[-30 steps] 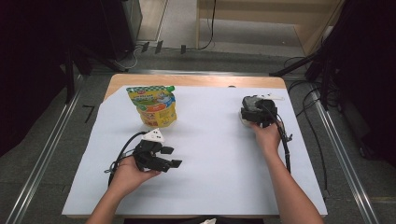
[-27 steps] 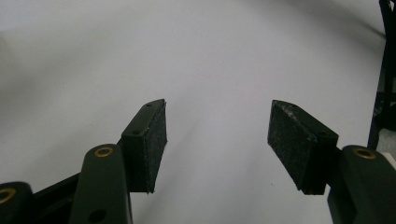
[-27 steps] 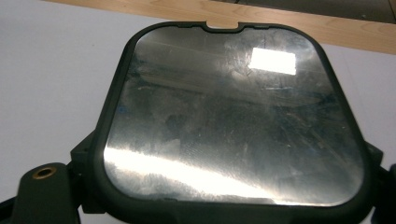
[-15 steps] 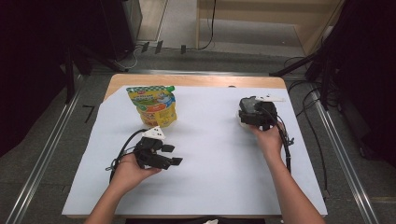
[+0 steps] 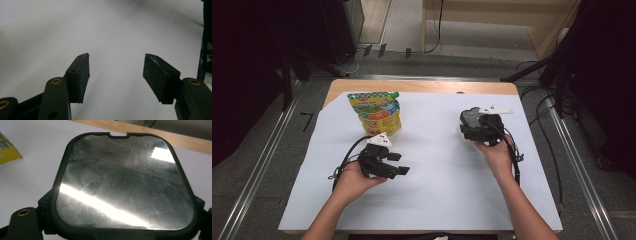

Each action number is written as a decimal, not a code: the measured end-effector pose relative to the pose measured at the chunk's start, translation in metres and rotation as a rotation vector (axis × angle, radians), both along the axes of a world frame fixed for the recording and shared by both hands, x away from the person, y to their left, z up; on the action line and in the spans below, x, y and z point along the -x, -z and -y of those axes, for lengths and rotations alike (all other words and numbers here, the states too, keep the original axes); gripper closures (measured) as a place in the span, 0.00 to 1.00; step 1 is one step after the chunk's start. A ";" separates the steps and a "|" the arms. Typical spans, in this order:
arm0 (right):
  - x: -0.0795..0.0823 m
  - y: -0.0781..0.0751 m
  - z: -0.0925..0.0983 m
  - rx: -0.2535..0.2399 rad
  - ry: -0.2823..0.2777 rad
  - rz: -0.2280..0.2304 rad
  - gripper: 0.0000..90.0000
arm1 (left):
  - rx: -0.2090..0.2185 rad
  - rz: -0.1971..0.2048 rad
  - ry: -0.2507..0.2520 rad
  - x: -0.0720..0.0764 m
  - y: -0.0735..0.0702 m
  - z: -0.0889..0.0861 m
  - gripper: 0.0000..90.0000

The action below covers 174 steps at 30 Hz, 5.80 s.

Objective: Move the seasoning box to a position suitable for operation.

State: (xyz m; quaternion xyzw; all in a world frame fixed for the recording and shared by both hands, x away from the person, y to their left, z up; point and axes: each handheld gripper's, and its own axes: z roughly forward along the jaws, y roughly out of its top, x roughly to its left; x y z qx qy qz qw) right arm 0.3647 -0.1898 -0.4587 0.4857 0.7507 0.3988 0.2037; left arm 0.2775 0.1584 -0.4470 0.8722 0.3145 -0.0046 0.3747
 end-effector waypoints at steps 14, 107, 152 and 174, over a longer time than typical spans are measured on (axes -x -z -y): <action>0.026 -0.005 -0.032 -0.012 -0.164 0.009 0.18 | 0.000 -0.011 -0.001 -0.007 -0.001 -0.001 0.44; 0.136 0.004 -0.029 -0.032 -0.483 -0.137 0.99 | 0.017 -0.010 0.047 -0.017 0.002 0.009 0.42; 0.095 0.018 0.002 -0.076 -0.318 -0.197 1.00 | 0.028 0.015 0.169 -0.022 0.001 0.040 0.29; 0.084 0.014 0.005 -0.081 -0.251 -0.180 1.00 | 0.008 0.063 0.337 -0.048 0.013 0.066 0.20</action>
